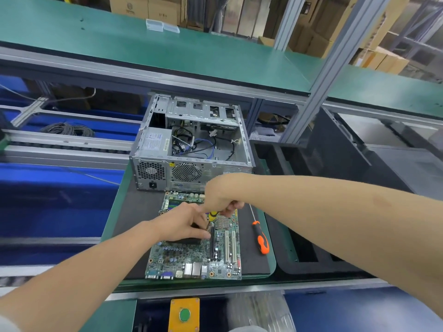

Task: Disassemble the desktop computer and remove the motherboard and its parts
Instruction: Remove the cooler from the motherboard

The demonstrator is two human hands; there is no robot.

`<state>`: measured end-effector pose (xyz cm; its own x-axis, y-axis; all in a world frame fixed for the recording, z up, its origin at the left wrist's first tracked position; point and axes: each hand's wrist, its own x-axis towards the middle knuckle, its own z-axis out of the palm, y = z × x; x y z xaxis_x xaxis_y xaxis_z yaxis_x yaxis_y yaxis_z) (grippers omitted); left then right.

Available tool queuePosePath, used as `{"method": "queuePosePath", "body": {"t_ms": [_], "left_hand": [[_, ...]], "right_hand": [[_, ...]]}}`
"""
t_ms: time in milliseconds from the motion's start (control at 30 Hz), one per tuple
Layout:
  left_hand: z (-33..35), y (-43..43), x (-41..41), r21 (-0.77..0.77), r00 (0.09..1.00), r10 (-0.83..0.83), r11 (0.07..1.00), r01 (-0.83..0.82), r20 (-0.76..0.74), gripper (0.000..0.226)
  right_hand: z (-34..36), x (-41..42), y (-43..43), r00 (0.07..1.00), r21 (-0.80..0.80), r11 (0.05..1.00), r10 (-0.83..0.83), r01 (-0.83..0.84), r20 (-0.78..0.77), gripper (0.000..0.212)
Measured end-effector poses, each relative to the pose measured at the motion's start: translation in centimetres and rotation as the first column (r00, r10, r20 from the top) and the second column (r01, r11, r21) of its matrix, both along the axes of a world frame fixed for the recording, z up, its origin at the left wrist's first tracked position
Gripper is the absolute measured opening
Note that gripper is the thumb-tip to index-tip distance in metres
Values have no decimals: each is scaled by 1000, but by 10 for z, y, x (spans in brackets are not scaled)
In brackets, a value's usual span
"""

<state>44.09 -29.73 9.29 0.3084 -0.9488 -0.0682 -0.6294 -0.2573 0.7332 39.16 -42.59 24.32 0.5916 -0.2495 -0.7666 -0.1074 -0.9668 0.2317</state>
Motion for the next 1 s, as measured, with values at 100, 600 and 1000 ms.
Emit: {"method": "queuePosePath", "body": {"t_ms": [100, 600, 1000], "left_hand": [[-2, -1, 1, -37, 995, -66, 997, 69, 78, 26], [1, -2, -7, 353, 895, -132, 935, -30, 425, 81], [32, 3, 6, 263, 928, 137, 936, -236, 347, 76]], "right_hand": [[-11, 6, -4, 987, 39, 996, -67, 74, -148, 48], [3, -30, 2, 593, -175, 647, 756, -742, 279, 7], [-93, -75, -62, 793, 474, 837, -475, 274, 380, 33]]}}
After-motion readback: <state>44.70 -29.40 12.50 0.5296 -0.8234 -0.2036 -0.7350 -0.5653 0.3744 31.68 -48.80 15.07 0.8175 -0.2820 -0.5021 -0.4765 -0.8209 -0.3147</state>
